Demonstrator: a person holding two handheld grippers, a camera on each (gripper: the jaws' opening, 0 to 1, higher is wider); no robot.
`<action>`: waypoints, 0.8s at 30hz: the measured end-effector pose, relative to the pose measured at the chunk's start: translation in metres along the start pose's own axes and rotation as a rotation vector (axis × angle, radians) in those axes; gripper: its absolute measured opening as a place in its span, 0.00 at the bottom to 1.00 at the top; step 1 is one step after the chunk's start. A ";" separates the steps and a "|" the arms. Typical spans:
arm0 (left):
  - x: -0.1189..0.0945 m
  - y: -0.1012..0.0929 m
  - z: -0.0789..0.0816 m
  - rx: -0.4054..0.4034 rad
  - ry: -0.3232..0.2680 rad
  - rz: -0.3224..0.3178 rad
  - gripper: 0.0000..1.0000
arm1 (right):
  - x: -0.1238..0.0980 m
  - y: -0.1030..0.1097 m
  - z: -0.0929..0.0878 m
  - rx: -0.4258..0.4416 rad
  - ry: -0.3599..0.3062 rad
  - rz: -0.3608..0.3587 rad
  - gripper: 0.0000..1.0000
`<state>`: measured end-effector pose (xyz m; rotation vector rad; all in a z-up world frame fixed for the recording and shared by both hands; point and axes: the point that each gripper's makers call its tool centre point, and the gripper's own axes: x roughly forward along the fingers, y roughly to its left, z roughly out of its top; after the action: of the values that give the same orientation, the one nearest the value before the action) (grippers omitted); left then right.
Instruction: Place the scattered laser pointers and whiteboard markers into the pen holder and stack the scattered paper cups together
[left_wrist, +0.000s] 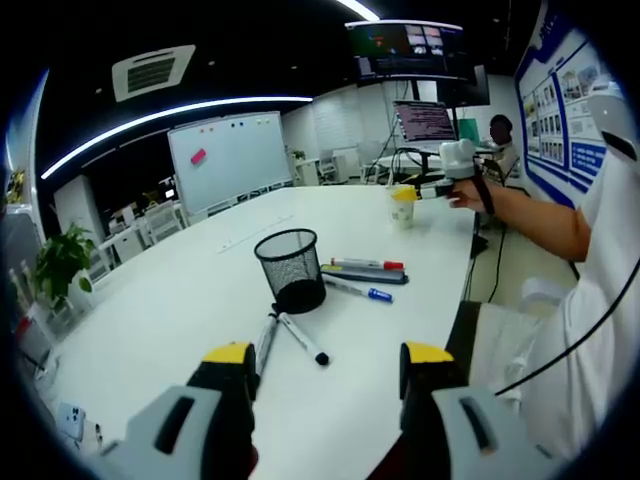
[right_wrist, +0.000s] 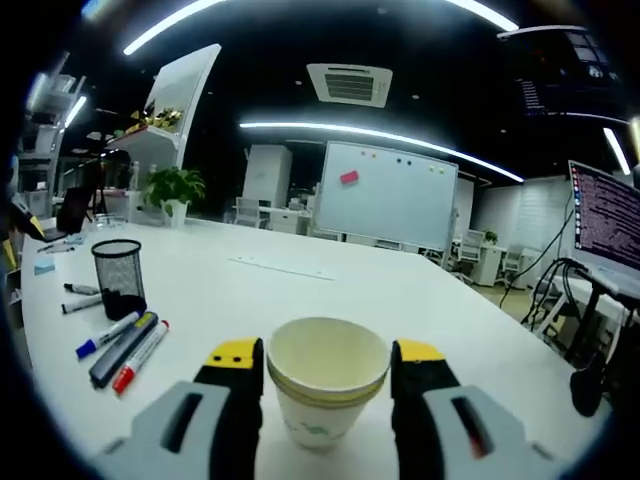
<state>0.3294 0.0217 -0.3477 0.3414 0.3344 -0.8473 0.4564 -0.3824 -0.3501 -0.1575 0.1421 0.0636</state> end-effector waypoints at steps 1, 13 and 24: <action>0.000 0.000 0.000 -0.001 0.000 0.000 0.59 | 0.000 0.000 0.000 0.003 0.001 0.000 0.51; 0.000 0.000 -0.002 -0.005 0.002 0.001 0.59 | 0.003 0.002 -0.005 -0.002 0.019 0.011 0.52; 0.001 0.000 -0.003 -0.007 0.003 0.000 0.59 | 0.006 0.000 -0.012 0.013 0.034 0.012 0.58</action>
<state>0.3294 0.0224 -0.3505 0.3357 0.3400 -0.8457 0.4606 -0.3844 -0.3626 -0.1452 0.1776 0.0719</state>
